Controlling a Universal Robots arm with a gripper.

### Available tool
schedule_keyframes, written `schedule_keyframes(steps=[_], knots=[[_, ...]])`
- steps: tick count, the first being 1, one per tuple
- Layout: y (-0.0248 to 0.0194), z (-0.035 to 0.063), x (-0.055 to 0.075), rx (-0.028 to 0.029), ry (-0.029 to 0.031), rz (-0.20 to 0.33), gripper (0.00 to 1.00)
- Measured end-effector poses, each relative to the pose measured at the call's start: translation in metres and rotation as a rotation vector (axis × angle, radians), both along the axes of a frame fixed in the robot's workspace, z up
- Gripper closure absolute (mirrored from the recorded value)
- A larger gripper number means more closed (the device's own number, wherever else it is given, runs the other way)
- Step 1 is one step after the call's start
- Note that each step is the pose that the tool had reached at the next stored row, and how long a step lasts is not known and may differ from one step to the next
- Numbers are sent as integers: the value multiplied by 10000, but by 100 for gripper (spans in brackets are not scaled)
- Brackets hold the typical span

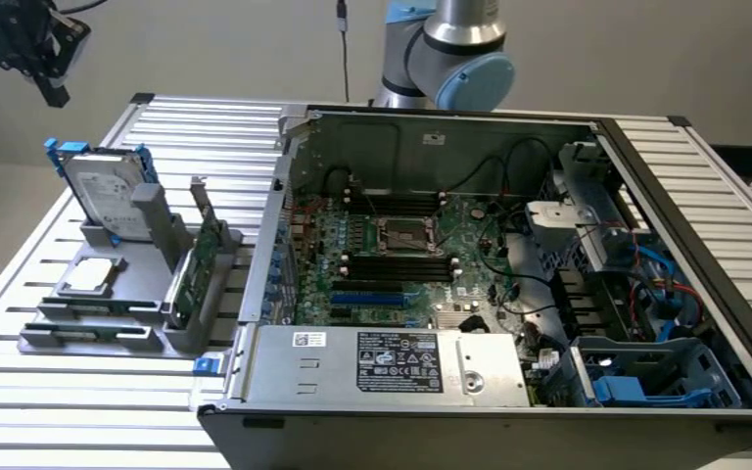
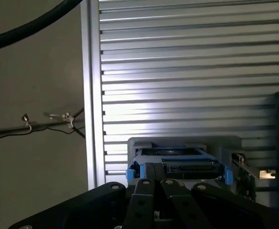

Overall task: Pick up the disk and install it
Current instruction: 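Reach for the disk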

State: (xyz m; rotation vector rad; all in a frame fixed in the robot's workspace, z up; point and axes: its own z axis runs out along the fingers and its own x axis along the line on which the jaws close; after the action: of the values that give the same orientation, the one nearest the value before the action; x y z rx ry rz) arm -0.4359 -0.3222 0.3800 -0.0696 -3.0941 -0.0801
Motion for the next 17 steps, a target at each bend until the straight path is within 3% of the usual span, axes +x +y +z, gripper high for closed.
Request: schedule_keyframes(steps=[3, 4, 6, 7, 10, 12, 14, 17], knots=[[18, -7, 0, -382, 1, 87, 89], [23, -12, 0, -476, 0, 114, 89], [30, -20, 0, -607, -25, 186, 89], [33, -23, -1, -655, -76, 236, 89], [42, -36, -3, -738, -316, 359, 89], [44, -59, -25, -746, -427, 382, 89], [44, -85, -43, -744, -476, 381, 89], [44, -88, -46, -745, -481, 382, 89]])
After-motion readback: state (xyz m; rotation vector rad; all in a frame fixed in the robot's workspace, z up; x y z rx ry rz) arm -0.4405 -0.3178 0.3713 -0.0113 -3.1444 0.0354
